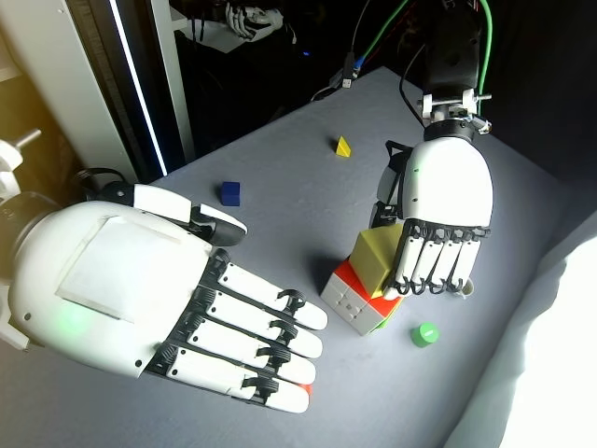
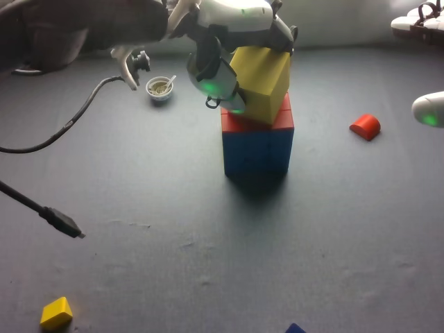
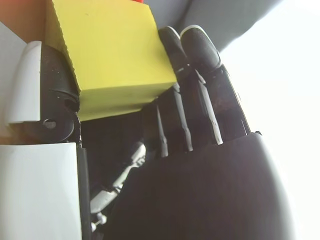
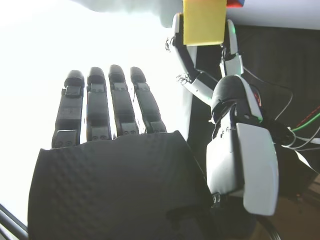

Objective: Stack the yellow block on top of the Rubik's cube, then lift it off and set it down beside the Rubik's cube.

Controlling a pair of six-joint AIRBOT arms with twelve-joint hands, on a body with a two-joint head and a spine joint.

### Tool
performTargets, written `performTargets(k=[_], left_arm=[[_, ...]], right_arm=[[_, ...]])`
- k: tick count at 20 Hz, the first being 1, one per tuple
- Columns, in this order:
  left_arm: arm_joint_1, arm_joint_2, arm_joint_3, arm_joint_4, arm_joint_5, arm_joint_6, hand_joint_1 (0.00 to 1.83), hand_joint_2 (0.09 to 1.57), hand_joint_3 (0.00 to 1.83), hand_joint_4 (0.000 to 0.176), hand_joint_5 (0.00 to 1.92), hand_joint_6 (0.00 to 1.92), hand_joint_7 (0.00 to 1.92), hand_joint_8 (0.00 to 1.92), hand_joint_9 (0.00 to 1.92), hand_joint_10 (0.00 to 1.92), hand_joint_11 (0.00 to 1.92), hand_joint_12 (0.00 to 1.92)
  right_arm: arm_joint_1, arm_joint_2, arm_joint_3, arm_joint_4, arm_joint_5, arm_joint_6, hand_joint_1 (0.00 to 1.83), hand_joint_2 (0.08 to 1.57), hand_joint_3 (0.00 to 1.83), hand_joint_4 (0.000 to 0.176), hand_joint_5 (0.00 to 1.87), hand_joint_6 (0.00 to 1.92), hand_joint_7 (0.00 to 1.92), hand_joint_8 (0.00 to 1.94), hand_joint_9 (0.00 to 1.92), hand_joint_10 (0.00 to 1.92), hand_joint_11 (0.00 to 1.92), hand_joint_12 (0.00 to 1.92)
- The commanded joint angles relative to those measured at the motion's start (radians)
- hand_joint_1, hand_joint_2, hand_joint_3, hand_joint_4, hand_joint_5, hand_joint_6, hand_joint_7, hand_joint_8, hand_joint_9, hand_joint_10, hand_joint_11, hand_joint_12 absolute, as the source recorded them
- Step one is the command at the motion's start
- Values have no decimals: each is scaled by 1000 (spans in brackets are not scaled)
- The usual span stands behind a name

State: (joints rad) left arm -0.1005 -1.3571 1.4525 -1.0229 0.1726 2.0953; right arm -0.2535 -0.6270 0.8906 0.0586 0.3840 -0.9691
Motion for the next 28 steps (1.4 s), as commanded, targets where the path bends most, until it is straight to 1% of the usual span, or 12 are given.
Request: performTargets(k=[1,3,6,7,8,9,11,15,17,19,26,28], left_arm=[[-1,11,6,-10,-42,5,1208,1195,2,0,888,976,791,1488,653,1315,407,1547],[0,11,7,-10,-42,5,1213,1204,0,0,839,1014,808,1486,634,1329,392,1571],[2,12,7,-10,-42,5,1204,1202,0,0,753,1145,870,1351,516,1135,222,1575],[2,12,7,-10,-42,5,1159,1120,0,0,679,592,737,793,521,967,219,1441],[2,12,8,-10,-42,5,1116,1104,0,0,704,284,741,503,543,823,223,1343],[2,11,8,-11,-42,5,1062,1119,0,0,668,113,713,299,526,665,186,1255],[2,11,8,-12,-42,5,1009,1116,0,0,629,11,722,65,580,375,179,1137],[2,11,8,-12,-42,5,795,1153,10,0,401,0,503,1,495,24,53,999],[2,11,8,-12,-42,5,682,1159,7,0,312,0,390,0,396,0,2,921],[2,11,9,-12,-42,5,560,1137,0,0,179,0,222,0,248,0,0,686],[2,13,9,-13,-43,5,419,1049,0,0,37,3,47,3,69,1,0,270],[2,16,8,-19,-43,5,207,985,0,0,1,0,1,0,2,0,0,12]], right_arm=[[11,11,2,8,116,5,0,1186,3,0,64,14,55,12,5,2,0,0],[9,11,1,8,116,5,0,1182,1,0,74,15,74,17,14,5,0,0],[7,11,0,8,116,6,0,1184,2,0,71,11,68,10,6,1,0,0],[7,11,0,8,116,6,0,1185,2,0,49,1,51,3,0,0,0,0],[6,11,0,8,116,6,0,1188,3,0,38,0,41,0,0,0,0,0],[6,11,-1,8,116,7,0,1185,1,0,49,5,53,6,0,0,0,0],[5,11,-2,8,116,7,0,1186,2,0,55,7,56,7,0,0,0,0],[5,11,-4,8,117,7,0,1187,2,0,51,3,46,0,0,0,0,0],[5,11,-4,8,117,7,0,1188,2,0,66,9,69,10,7,3,0,0],[5,11,-4,8,118,7,0,1185,0,0,40,0,41,0,0,0,0,0],[4,11,-4,8,121,7,0,1192,2,0,60,4,56,2,0,0,0,0],[3,11,-4,8,124,7,0,1196,4,0,75,9,74,9,12,5,0,0]])
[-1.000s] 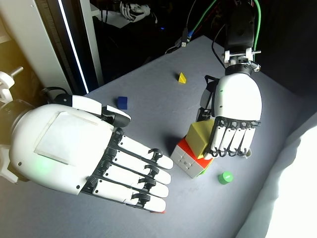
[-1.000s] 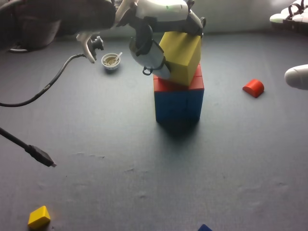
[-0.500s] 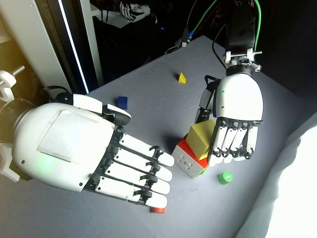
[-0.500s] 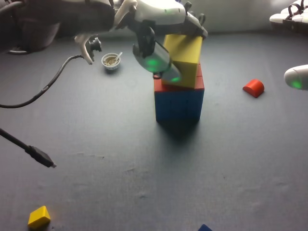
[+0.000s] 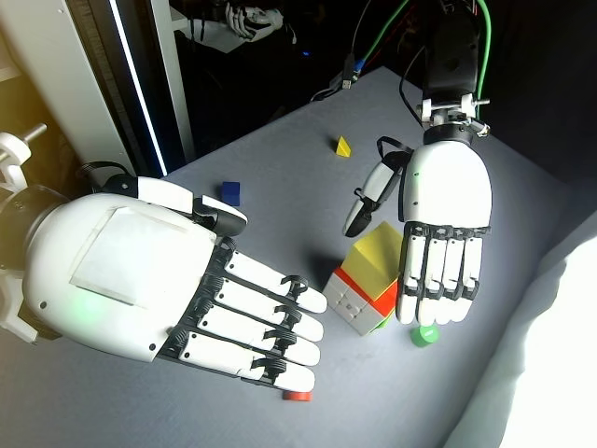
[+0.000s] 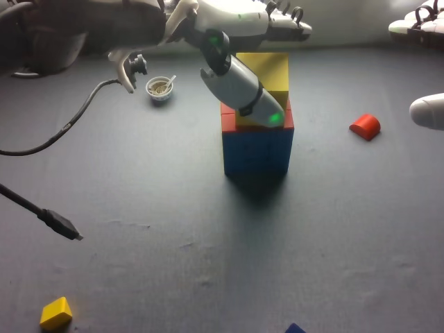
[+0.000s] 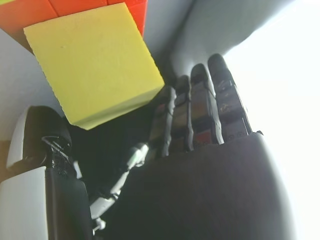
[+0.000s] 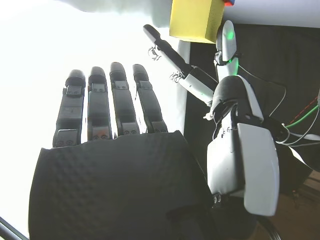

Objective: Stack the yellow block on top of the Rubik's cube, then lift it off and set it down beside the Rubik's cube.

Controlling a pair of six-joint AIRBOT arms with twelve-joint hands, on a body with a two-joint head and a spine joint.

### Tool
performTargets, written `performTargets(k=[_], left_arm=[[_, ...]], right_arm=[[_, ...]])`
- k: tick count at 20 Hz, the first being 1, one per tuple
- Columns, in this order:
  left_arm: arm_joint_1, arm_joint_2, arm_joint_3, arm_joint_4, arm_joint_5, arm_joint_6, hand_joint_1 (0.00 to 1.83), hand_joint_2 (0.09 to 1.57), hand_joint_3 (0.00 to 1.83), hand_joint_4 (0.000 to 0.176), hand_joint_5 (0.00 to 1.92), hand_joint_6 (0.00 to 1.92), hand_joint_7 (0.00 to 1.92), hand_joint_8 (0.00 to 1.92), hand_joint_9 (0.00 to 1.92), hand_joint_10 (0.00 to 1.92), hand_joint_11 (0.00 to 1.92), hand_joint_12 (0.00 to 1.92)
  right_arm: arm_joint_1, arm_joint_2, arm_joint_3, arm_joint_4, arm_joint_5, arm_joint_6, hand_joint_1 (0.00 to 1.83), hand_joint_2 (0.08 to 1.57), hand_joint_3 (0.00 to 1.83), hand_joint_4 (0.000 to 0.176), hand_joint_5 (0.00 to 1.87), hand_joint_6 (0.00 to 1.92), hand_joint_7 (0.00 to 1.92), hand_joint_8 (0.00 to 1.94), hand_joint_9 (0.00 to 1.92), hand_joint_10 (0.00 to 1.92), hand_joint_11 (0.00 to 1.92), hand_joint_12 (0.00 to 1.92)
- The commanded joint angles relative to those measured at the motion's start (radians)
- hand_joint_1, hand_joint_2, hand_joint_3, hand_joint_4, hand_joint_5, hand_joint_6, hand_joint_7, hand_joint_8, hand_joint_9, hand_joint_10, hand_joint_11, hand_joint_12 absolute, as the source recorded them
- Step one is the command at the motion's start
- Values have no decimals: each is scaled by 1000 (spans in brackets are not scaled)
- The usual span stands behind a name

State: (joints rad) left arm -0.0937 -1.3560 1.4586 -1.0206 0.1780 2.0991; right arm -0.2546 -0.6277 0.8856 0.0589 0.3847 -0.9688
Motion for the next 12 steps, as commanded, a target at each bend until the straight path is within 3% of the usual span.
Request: performTargets(k=[1,4,8,12], left_arm=[[-5,17,2,-23,-47,1,135,955,0,0,0,0,0,0,0,0,0,2],[-6,28,2,-32,-46,1,19,847,0,0,0,0,0,0,0,0,0,0],[-5,47,1,-48,-46,1,0,735,0,0,0,0,0,0,0,0,0,0],[-3,78,0,-52,-46,1,0,716,0,0,0,0,0,0,0,0,0,0]], right_arm=[[3,12,1,8,130,7,0,1195,3,0,58,1,59,2,2,0,0,0],[0,12,1,8,149,7,0,1192,2,0,85,16,75,11,13,5,0,0],[-3,12,2,8,155,6,0,1192,1,0,68,5,61,3,0,0,0,0],[-7,12,1,8,174,7,0,1192,1,0,68,5,65,4,0,0,0,0]])
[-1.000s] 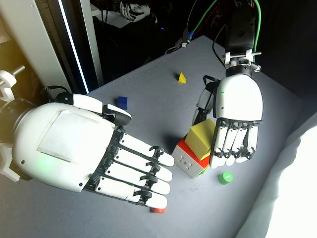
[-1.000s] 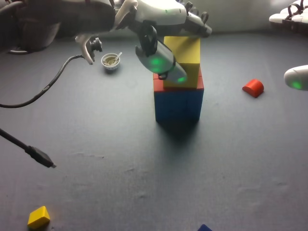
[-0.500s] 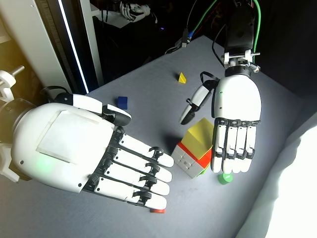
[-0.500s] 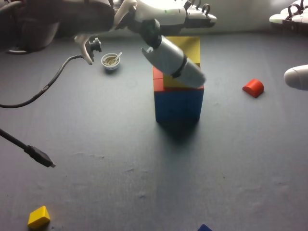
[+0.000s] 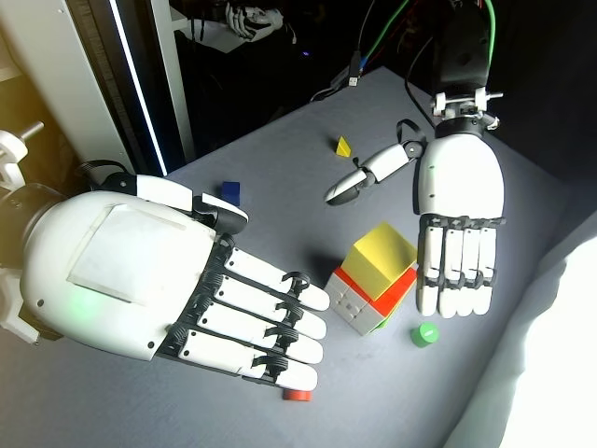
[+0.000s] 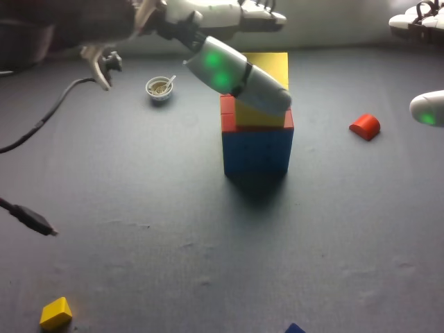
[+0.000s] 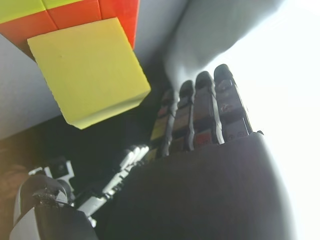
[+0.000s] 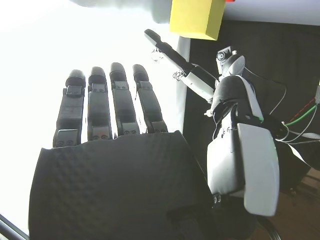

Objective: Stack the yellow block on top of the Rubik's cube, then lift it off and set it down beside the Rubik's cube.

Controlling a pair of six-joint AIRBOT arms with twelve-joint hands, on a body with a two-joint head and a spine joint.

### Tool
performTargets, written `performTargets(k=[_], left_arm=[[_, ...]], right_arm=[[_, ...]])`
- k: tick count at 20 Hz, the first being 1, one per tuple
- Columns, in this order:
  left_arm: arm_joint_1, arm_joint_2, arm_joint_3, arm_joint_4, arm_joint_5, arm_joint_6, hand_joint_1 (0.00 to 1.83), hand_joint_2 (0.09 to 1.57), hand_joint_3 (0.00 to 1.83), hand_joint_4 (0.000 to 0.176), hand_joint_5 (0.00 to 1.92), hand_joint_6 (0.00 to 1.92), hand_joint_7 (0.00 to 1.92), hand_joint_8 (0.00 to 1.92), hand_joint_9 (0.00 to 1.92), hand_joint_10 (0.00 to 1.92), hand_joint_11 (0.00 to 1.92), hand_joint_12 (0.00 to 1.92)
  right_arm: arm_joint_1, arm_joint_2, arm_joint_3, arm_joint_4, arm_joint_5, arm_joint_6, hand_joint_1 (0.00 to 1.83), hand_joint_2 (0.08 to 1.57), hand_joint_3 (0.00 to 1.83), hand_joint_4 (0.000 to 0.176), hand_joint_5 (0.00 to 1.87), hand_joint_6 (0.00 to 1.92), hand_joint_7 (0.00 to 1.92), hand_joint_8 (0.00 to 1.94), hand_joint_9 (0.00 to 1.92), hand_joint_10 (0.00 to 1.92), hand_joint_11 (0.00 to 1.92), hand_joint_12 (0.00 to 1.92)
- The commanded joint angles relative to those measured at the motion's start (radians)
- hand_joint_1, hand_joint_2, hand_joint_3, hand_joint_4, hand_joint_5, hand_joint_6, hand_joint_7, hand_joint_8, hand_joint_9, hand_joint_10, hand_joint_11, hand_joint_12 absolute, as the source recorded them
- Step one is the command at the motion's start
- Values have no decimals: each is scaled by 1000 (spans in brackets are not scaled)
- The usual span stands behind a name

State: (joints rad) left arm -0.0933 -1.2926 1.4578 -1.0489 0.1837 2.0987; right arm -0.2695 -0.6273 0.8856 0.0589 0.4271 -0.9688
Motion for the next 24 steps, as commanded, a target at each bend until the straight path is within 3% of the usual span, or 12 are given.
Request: performTargets(k=[1,7,10,17,24], left_arm=[[-3,22,0,-24,-52,2,0,712,0,0,0,0,0,0,0,0,0,0],[3,82,-3,-18,-61,2,0,701,0,0,0,0,0,0,0,0,0,0],[22,120,-35,-34,-128,2,0,708,0,0,0,0,0,0,0,0,0,0],[102,215,-125,-49,-195,1,0,715,0,0,0,0,0,0,0,0,0,0],[200,347,-260,-38,-206,1,0,688,0,0,0,0,0,0,0,0,0,0]], right_arm=[[7,12,1,8,135,7,0,1191,0,0,77,8,71,6,6,2,0,0],[-11,12,0,41,190,23,0,1193,1,0,84,7,82,7,18,6,0,0],[-22,13,0,65,197,41,0,1197,2,0,67,0,63,1,0,0,0,0],[-26,14,-4,66,119,127,0,1197,2,0,54,2,57,4,0,0,0,0],[87,-33,-4,155,24,129,0,1194,0,0,63,4,62,4,0,0,0,0]])
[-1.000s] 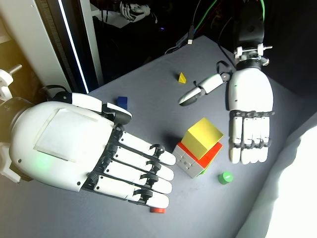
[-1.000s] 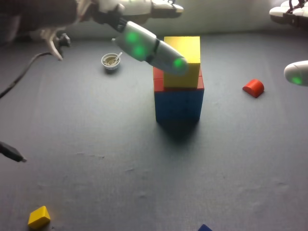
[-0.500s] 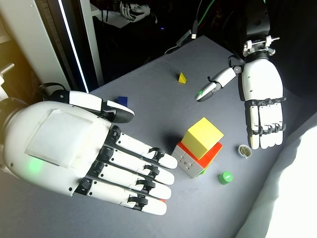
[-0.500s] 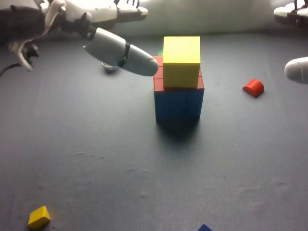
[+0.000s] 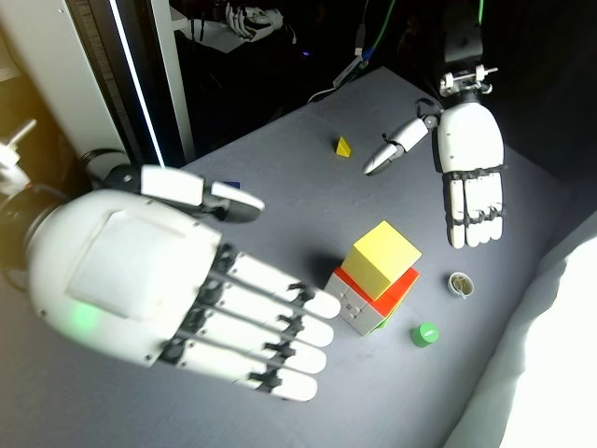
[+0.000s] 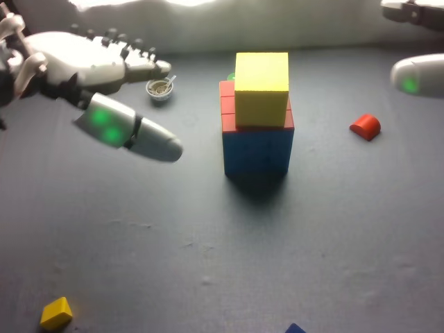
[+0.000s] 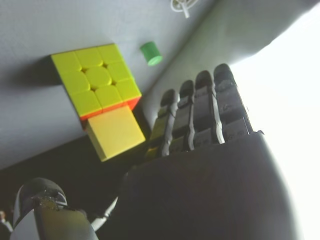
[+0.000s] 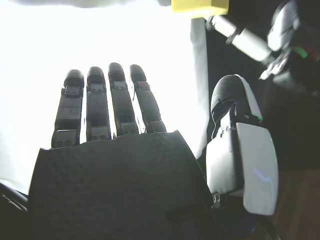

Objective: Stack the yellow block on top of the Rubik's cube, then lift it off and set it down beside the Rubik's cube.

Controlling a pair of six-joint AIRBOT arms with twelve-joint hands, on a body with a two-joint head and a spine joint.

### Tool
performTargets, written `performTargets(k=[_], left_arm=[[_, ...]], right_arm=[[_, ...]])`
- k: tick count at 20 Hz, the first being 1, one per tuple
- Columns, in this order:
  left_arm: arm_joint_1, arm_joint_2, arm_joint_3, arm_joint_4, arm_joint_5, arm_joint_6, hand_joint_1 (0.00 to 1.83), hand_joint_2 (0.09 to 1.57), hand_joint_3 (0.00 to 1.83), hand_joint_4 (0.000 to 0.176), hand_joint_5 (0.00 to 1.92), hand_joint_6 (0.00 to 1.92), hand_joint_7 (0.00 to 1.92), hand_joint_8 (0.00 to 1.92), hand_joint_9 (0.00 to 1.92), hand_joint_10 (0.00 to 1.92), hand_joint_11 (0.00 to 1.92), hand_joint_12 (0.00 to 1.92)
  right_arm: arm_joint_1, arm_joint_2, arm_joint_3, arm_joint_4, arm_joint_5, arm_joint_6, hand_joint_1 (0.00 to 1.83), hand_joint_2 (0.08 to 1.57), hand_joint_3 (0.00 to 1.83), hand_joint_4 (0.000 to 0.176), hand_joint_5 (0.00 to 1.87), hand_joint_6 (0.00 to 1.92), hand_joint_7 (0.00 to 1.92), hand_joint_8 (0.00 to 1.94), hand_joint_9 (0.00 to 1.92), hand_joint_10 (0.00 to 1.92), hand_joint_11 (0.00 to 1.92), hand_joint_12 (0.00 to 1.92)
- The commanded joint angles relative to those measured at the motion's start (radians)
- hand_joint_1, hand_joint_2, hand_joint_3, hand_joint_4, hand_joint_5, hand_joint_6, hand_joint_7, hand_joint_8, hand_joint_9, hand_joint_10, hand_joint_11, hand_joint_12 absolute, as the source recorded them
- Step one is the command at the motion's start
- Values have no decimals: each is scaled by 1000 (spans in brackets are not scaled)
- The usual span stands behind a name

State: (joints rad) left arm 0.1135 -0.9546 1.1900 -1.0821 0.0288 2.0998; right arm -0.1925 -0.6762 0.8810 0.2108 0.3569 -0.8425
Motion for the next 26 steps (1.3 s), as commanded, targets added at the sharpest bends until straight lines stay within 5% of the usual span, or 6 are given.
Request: performTargets(k=[1,17,18,20,22,26], left_arm=[[3,28,-14,-2,-46,0,0,690,0,0,0,0,0,0,0,0,0,0],[195,227,-397,44,-107,-21,0,711,1,0,0,0,11,3,6,1,6,3],[219,233,-421,298,-205,-283,0,714,1,0,37,2,69,7,62,7,48,27],[283,238,-446,490,-401,-511,0,717,2,0,18,0,53,0,54,0,35,24],[301,238,-441,651,-415,-675,0,719,3,0,4,0,25,0,20,0,8,13],[310,242,-416,1331,-416,-1275,0,721,2,0,3,1,19,2,18,2,21,20]], right_arm=[[25,7,0,12,83,0,0,1197,1,0,61,3,57,1,0,0,0,0],[133,-258,153,87,74,-48,307,1039,0,0,7,0,17,1,0,0,0,0],[134,-267,161,87,73,-49,435,1004,0,0,1,0,14,2,0,0,0,0],[131,-280,169,89,73,-49,597,986,0,0,0,0,0,0,0,0,0,0],[124,-290,173,94,83,-49,818,993,0,0,0,0,0,0,0,0,0,0],[128,-305,173,150,71,-49,854,1027,0,0,0,0,0,0,0,0,0,0]])
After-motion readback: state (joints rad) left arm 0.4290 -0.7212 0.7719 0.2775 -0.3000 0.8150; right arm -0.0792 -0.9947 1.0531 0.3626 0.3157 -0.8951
